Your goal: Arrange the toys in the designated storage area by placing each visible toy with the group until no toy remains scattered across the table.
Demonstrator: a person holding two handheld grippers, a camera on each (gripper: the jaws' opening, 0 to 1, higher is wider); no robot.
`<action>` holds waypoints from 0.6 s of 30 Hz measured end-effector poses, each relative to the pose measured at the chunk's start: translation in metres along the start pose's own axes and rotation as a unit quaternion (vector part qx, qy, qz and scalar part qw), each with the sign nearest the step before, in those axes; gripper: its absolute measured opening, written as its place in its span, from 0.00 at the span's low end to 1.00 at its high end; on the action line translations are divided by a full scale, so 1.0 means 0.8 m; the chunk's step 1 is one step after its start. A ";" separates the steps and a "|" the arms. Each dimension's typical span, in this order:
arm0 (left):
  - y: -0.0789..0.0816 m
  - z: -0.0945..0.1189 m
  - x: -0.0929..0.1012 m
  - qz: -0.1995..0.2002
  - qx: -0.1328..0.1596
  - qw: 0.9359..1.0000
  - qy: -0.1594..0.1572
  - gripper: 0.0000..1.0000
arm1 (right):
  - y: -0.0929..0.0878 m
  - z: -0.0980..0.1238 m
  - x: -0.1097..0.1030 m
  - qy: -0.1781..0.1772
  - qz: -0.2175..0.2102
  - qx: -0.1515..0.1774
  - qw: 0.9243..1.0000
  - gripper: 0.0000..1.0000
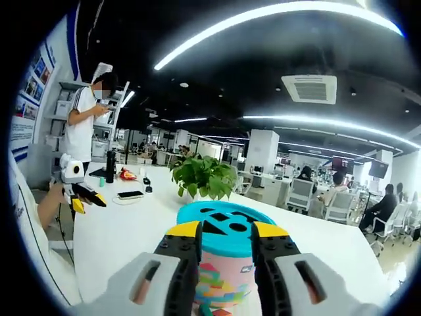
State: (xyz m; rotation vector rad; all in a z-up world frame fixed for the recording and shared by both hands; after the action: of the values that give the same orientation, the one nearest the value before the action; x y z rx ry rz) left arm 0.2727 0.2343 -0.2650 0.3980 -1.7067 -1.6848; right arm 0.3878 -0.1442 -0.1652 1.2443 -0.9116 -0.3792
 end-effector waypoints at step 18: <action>-0.005 -0.017 0.025 0.013 0.034 0.999 -0.025 0.52 | -0.053 0.105 -0.033 -0.011 0.005 -0.026 1.000 0.37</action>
State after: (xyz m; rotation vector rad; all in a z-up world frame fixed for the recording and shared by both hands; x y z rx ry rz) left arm 0.2663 0.2101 -0.2651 0.3663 -1.8010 -1.6339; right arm 0.3170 -0.1938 -0.2111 1.1898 -0.9209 -0.4057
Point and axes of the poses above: the point that each gripper's makers call its tool centre point, and the gripper's own axes: z roughly backward along the fingers, x roughly to its right, y roughly out of its top, the point moved 7 cm from there along z, roughly backward along the fingers, and after that the axes turned 11 degrees about z, right-handed, at the moved point
